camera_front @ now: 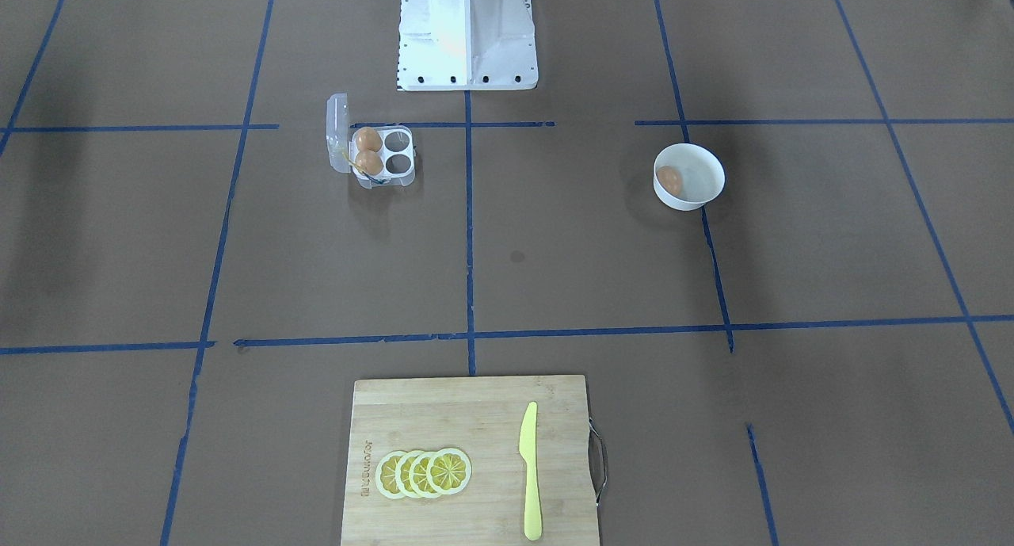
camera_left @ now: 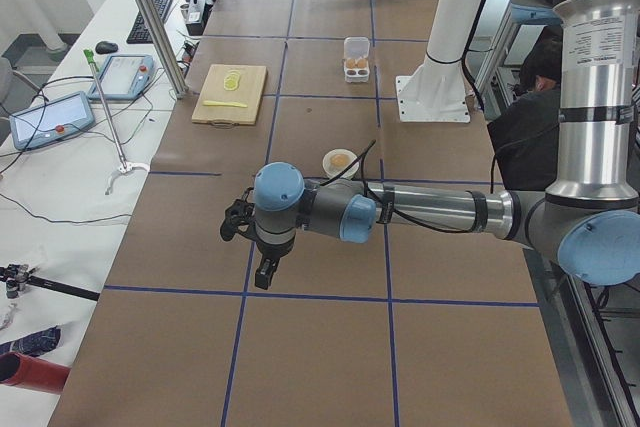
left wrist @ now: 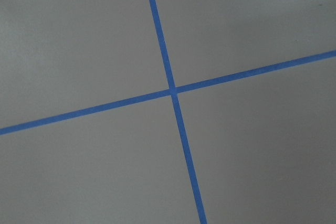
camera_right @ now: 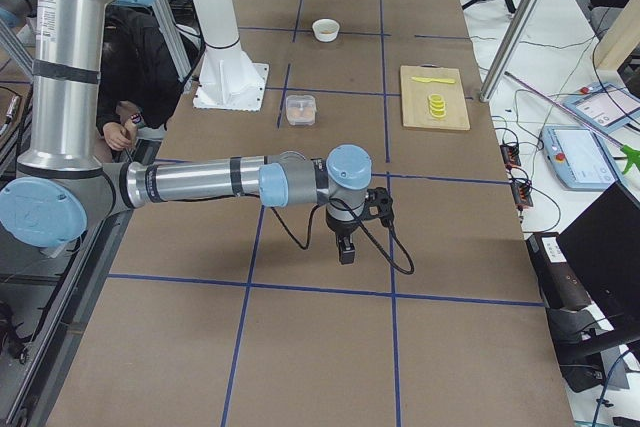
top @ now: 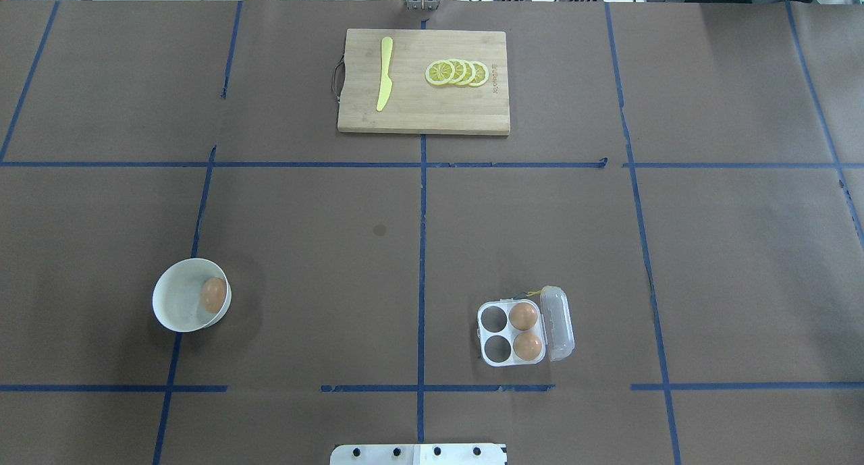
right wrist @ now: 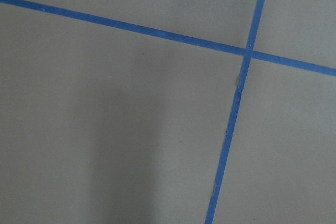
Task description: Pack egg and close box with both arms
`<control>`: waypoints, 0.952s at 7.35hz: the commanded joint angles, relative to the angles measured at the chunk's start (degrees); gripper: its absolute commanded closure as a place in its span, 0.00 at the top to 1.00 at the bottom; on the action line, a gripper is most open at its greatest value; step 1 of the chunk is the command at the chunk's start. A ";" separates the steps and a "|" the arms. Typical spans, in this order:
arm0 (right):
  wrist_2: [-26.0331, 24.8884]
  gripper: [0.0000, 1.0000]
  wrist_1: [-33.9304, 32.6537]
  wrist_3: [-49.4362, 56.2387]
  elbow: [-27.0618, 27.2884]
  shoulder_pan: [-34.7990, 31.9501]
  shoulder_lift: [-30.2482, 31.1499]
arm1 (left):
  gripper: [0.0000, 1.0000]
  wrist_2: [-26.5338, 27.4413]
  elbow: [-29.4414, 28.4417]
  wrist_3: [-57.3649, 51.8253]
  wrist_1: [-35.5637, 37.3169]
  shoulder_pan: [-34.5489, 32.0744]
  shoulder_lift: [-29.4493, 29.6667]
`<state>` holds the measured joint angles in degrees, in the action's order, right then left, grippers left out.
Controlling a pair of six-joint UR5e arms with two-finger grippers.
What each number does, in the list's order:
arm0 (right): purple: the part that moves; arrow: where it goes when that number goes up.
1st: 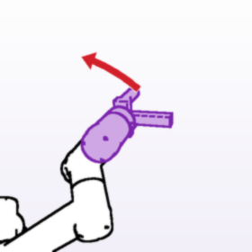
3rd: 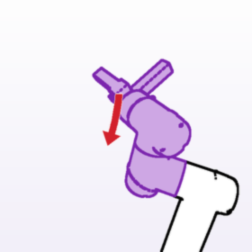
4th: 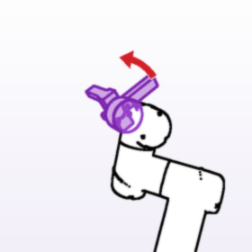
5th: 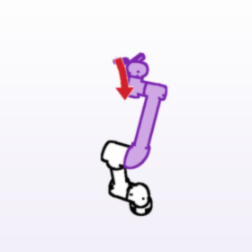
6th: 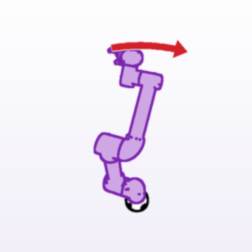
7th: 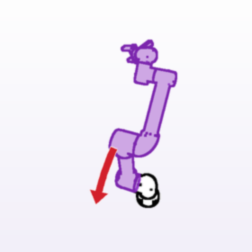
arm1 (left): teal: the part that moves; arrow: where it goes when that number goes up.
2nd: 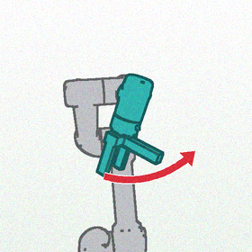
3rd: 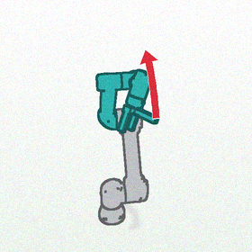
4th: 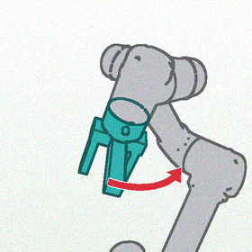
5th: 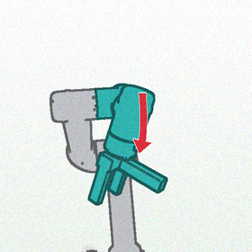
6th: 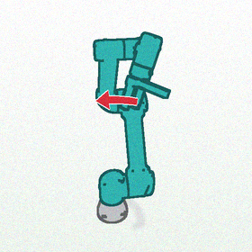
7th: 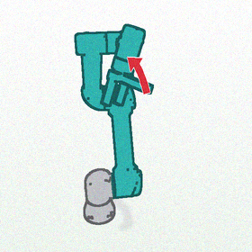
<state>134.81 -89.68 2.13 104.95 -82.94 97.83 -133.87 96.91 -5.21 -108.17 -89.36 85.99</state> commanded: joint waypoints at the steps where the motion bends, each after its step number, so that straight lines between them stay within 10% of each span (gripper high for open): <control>1: 0.19 1.00 0.03 -0.11 -0.10 0.14 -2.72 | 1.00 0.19 -2.15 0.12 -13.33 0.06 -0.04; 7: 0.28 1.00 4.83 -0.11 -1.15 0.06 -4.14 | 1.00 -7.18 -5.86 7.43 -32.28 5.74 3.22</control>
<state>135.07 -87.95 2.15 104.29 -82.85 93.69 -139.37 90.69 -3.23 -137.37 -87.03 89.68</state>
